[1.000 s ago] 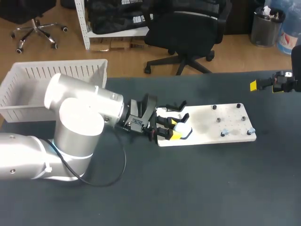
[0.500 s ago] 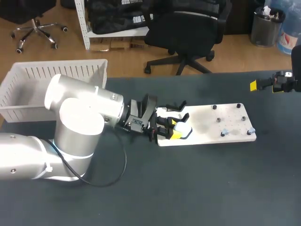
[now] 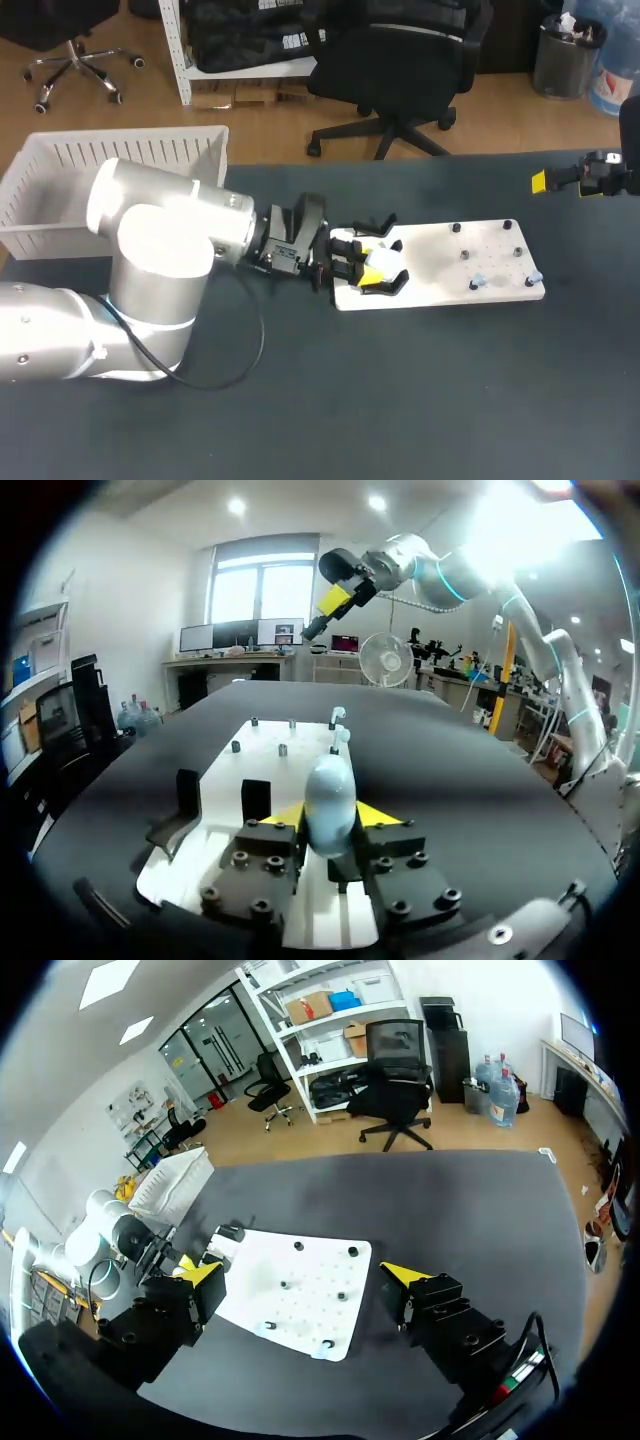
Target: Pick up each earbud case from the left stands, insert the matching earbuds, close the lid, and place the case in the box.
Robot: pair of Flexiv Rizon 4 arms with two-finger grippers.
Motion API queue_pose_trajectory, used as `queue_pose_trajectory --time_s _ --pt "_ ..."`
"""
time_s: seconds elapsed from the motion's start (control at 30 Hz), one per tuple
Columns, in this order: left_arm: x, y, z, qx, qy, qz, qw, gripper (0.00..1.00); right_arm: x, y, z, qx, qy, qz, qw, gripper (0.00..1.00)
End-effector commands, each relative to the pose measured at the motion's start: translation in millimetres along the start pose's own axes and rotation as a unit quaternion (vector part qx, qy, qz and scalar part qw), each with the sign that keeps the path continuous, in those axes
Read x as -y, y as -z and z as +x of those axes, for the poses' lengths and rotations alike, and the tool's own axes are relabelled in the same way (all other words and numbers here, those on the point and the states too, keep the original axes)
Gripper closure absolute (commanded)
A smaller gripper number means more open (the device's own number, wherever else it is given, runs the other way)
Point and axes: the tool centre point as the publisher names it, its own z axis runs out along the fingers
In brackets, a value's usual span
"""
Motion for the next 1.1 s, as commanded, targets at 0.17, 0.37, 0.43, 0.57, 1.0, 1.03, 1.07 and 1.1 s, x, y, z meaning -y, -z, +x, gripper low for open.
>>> queue_pose_trajectory --time_s 0.17,0.37,0.43,0.57,1.0,1.03,1.07,1.1 --pt "21.2 31.4 -48.4 0.098 -0.012 -0.017 0.995 1.0 0.7 0.4 -0.3 -0.001 0.0 -0.001 1.0 0.0" --pt "27.2 42.1 -80.2 0.14 -0.025 -0.018 0.99 1.0 0.7 0.4 -0.3 -0.001 0.0 -0.001 1.0 0.0" --pt "27.2 42.1 -80.2 0.14 -0.025 -0.018 0.99 1.0 0.7 0.4 -0.3 -0.001 0.0 -0.001 1.0 0.0" --pt "27.2 42.1 -80.2 0.14 -0.025 -0.018 0.99 1.0 0.7 0.4 -0.3 -0.001 0.0 -0.001 1.0 0.0" --pt "27.2 42.1 -80.2 0.14 -0.025 -0.018 0.99 1.0 0.7 0.4 -0.3 -0.001 0.0 -0.001 1.0 0.0" --pt "27.2 42.1 -80.2 0.14 -0.025 -0.018 0.99 1.0 0.7 0.4 -0.3 -0.001 0.0 -0.001 1.0 0.0" --pt "27.2 42.1 -80.2 0.14 -0.025 -0.018 0.99 1.0 0.7 0.4 -0.3 -0.001 0.0 -0.001 1.0 0.0" --pt "27.2 42.1 -80.2 0.14 -0.025 -0.018 0.99 1.0 0.7 0.4 -0.3 -0.001 0.0 -0.001 1.0 0.0"
